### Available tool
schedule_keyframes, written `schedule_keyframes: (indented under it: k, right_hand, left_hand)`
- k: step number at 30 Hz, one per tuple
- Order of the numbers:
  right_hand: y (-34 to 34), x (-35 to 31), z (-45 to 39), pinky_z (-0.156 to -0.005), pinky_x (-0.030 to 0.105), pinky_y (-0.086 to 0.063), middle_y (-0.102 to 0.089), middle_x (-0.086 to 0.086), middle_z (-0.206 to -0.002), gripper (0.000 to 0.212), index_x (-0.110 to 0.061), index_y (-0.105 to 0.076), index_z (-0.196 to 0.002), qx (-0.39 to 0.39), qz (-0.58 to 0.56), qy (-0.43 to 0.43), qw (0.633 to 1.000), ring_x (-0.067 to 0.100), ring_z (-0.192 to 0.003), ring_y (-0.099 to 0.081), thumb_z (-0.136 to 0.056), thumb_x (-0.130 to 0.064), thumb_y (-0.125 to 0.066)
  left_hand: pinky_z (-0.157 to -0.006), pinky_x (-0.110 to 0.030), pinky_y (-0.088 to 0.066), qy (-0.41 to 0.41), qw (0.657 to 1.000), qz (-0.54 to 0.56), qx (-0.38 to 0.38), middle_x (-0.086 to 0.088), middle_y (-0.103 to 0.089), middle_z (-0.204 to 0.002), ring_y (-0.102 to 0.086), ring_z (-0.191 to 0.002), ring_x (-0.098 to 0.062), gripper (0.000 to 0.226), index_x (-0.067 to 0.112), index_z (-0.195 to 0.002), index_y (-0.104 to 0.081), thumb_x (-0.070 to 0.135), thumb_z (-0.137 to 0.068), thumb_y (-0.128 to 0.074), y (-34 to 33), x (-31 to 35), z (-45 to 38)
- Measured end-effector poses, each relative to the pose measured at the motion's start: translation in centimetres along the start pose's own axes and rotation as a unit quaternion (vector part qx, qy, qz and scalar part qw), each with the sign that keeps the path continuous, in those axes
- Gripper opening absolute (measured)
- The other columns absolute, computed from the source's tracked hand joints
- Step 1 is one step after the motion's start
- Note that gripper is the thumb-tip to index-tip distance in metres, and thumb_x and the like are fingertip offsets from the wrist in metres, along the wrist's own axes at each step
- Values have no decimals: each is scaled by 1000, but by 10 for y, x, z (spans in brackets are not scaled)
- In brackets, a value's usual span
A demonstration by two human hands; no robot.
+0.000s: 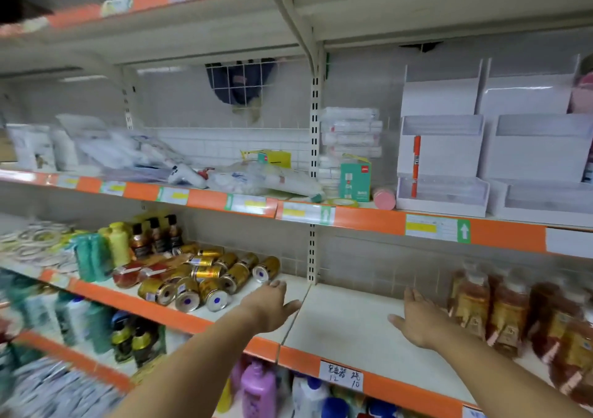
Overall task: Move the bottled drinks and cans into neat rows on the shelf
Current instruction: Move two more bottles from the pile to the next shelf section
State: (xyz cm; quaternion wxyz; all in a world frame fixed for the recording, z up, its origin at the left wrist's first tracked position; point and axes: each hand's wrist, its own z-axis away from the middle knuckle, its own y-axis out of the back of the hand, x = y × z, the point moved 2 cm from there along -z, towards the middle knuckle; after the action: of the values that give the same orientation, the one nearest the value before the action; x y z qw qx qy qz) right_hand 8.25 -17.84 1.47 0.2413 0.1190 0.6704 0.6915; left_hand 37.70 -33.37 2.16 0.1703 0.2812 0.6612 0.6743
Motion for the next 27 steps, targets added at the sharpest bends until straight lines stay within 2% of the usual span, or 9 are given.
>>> schedule_keyframes:
  k: [4,8,11,16,19,24,27]
  right_hand:
    - [-5,-53,-1,-124,39,-14,0,16,-167,86,-1,2,-157,-3,0,39,999,30,-154,-7,-102,-55,-36]
    - [-10,-102,0,-124,39,-16,-6,15,-167,83,-3,-4,-158,0,-2,74,997,29,-154,-9,-102,-55,-37]
    - [-15,-137,1,-124,39,-17,-5,14,-167,83,-4,-4,-158,-2,-11,99,995,28,-154,-10,-102,-55,-38]
    - [-22,-195,-1,-122,39,-20,-7,15,-166,82,-4,-6,-158,-4,-19,150,989,30,-153,-14,-102,-53,-40]
    - [-25,-225,-6,-122,37,-17,-8,14,-166,82,-3,-6,-158,-7,-12,178,984,28,-153,-11,-102,-53,-38]
    - [-30,-269,-20,-122,37,-19,-9,13,-167,82,-4,-7,-158,-8,-9,217,976,26,-153,-13,-101,-54,-39]
    - [-35,-296,-34,-120,37,-25,-15,13,-165,81,-5,-12,-158,-6,-11,245,970,27,-151,-20,-101,-54,-40]
  left_hand:
    - [-120,-41,-25,43,999,-17,3,-12,-29,-164,-25,-151,-29,81,8,-158,-24,64,-101,-33,14,-52,31]
    - [-117,-43,-33,82,996,-23,14,-12,-36,-161,-34,-147,-31,78,12,-157,-28,64,-100,-34,27,-98,60]
    - [-119,-43,-30,114,993,-15,8,-13,-27,-165,-28,-150,-31,82,7,-158,-24,64,-100,-34,34,-129,82]
    - [-116,-42,-35,152,988,7,14,-13,-29,-164,-33,-148,-32,80,7,-159,-22,61,-102,-34,42,-172,110]
    - [-107,-41,-44,166,986,5,22,-14,-37,-160,-46,-137,-34,78,10,-158,-24,63,-101,-34,47,-194,120]
    - [-114,-42,-38,200,979,18,27,-15,-36,-160,-41,-142,-33,81,7,-156,-28,65,-100,-34,49,-226,132]
    - [-105,-42,-43,221,975,22,25,-17,-42,-155,-47,-135,-34,79,6,-154,-31,64,-100,-35,49,-246,135]
